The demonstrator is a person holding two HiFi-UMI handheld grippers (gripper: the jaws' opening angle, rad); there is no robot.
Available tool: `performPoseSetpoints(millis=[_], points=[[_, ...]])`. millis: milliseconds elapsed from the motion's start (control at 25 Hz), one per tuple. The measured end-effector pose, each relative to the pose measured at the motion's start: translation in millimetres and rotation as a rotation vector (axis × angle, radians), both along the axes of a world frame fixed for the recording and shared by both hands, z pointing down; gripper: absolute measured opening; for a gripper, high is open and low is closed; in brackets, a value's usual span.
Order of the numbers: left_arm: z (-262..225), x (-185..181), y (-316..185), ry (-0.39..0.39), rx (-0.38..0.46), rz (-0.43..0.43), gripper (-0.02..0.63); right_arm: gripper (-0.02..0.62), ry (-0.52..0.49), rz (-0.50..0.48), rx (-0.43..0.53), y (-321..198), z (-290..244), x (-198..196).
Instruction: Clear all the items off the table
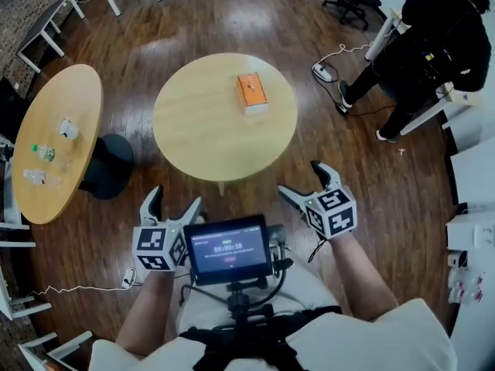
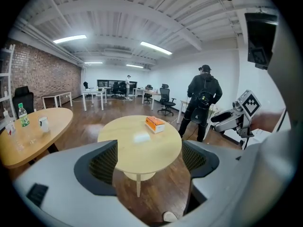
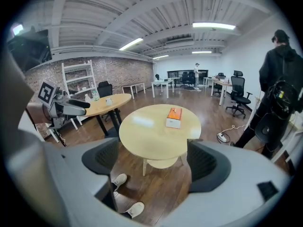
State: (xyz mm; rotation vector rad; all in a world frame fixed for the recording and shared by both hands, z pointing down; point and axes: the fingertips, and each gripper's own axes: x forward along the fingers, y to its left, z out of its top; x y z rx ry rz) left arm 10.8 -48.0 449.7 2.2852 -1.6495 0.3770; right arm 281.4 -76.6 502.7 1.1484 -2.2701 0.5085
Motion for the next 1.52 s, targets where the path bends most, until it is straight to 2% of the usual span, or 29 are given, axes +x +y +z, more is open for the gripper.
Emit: performPoseSetpoints(millis=[240, 440, 680, 880, 1040, 1160, 1280, 1360, 1400, 1520], points=[[-4, -14, -22, -0.013, 0.003, 0.018, 0.427, 0.465, 0.008, 0.025, -0.041, -34, 28, -1], [4, -39, -53, -0.035, -0.021, 0.061, 0.426, 0.465, 0.028, 0.054, -0.052, -107, 52, -19], [25, -56, -113, -0.067, -0.070, 0.172, 0.426, 0.465, 0.013, 0.086, -0.102, -200, 83, -56], [54, -30, -175, -0.088, -0.108, 0.316, 0.426, 0.465, 0.042, 0.119, -0.123, -248, 98, -74], [70, 26, -229, -0.057, -0.111, 0.419, 0.426, 0.465, 0.031, 0.171, -0.084, -230, 72, -75], [86, 79, -266, -0.023, -0.142, 0.448, 0.430, 0.465, 0.017, 0.254, -0.074, -196, 48, -52], [107, 135, -297, -0.009, -0.187, 0.451, 0.464, 0.465, 0.010, 0.361, -0.072, -154, 26, -19], [123, 162, -320, -0.010, -0.222, 0.414, 0.478, 0.465, 0.008, 0.434, -0.070, -126, 15, -3], [130, 170, -332, -0.012, -0.240, 0.377, 0.506, 0.465, 0.006, 0.467, -0.068, -112, 12, 4], [147, 186, -361, 0.013, -0.288, 0.228, 0.561, 0.465, -0.018, 0.555, -0.073, -73, 8, 20]])
